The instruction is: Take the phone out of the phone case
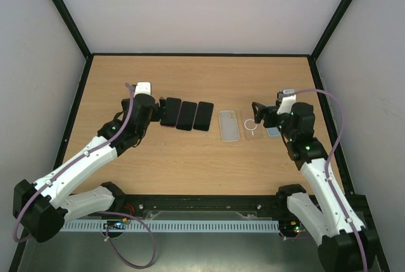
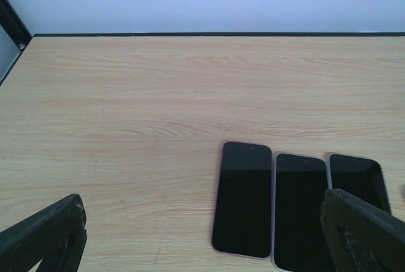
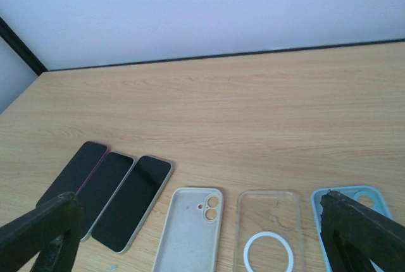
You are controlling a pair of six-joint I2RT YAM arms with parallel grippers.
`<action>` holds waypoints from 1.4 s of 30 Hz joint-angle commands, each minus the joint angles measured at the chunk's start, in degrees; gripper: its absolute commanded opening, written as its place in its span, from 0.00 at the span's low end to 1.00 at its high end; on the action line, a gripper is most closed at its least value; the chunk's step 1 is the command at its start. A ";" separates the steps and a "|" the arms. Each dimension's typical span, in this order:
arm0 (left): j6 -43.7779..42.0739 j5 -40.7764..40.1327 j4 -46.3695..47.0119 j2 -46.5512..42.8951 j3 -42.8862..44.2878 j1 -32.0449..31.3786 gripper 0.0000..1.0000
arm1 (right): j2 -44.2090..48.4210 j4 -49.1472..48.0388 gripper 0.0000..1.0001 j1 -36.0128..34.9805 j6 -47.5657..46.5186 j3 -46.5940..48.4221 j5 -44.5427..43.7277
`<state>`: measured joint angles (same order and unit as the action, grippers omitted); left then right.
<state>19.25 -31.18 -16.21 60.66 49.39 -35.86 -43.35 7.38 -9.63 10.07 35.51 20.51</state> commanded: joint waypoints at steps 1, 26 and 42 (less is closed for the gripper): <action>-2.02 1.51 -1.65 -1.13 0.41 0.12 1.00 | -6.64 5.52 0.97 -0.04 -2.44 6.13 -3.12; -6.54 -0.72 3.95 -15.14 -7.69 -2.38 0.99 | 0.44 -0.89 0.97 0.50 7.29 3.53 -20.18; -6.59 -1.60 3.91 -15.07 -8.00 -2.38 0.99 | 1.25 -1.11 0.97 0.49 7.78 3.12 -17.37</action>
<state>13.17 -31.97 -12.38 45.63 41.91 -38.28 -42.52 7.03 -9.28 17.19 38.87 2.96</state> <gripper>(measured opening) 0.995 0.975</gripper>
